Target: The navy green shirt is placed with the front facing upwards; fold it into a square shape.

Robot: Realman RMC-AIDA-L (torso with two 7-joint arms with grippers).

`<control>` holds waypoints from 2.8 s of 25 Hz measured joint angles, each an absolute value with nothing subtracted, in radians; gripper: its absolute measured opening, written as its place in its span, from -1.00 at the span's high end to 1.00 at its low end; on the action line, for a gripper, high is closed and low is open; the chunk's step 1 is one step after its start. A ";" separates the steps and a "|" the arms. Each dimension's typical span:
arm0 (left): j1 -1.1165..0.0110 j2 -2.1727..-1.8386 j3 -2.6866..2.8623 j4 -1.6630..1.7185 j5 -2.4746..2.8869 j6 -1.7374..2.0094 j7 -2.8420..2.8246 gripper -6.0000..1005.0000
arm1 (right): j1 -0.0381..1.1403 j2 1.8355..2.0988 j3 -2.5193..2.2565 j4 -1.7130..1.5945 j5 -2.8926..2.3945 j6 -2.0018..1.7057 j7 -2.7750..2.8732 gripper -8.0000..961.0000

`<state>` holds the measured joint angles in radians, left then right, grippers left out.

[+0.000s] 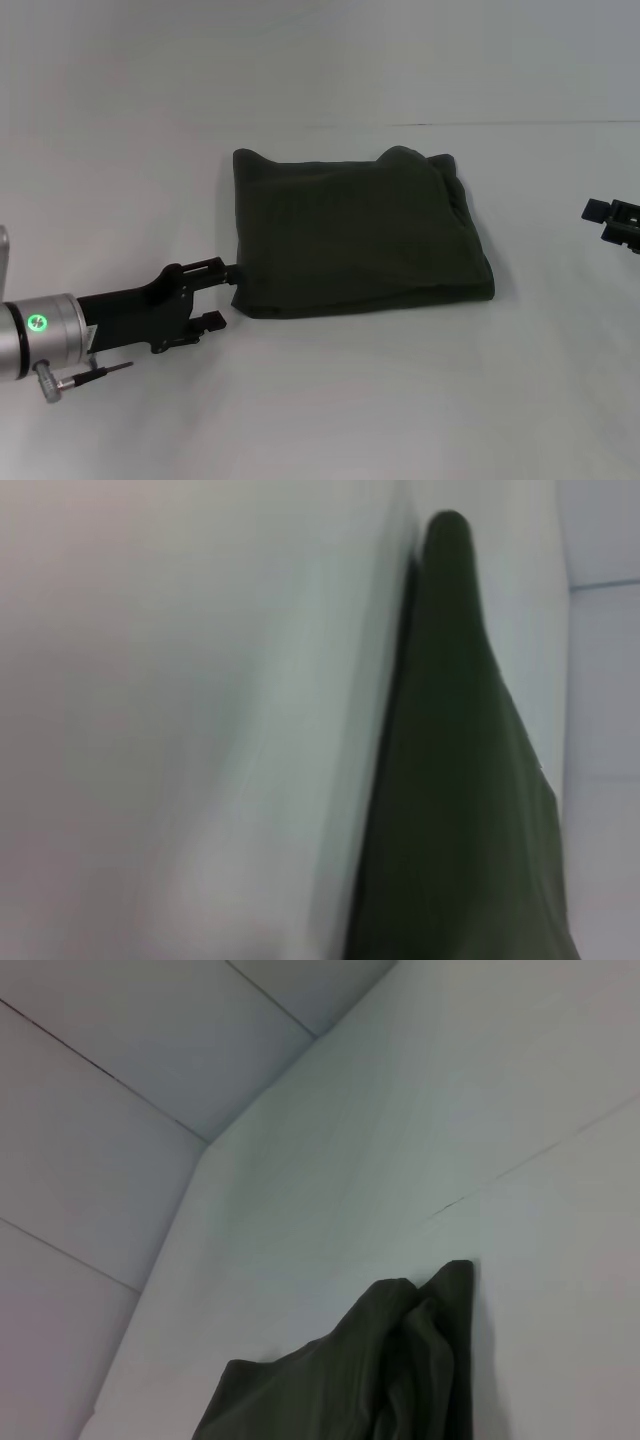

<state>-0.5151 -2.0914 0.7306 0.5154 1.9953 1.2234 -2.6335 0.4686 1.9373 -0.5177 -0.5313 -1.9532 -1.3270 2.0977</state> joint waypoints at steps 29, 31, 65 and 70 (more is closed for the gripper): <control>-0.607 -2.113 0.780 0.427 1.990 1.071 -2.618 -0.26 | 0.473 1.937 -0.494 -0.530 -1.950 -1.327 2.093 -0.55; -0.603 -2.114 0.778 0.430 1.988 1.073 -2.618 -0.14 | 0.471 1.937 -0.493 -0.530 -1.950 -1.327 2.093 -0.55; -0.448 -2.079 0.706 0.600 2.059 1.323 -2.541 0.87 | 0.471 1.940 -0.480 -0.528 -1.950 -1.326 2.099 -0.55; -0.433 -2.060 0.685 0.653 2.091 1.401 -2.516 0.72 | 0.472 1.940 -0.481 -0.528 -1.951 -1.325 2.101 -0.55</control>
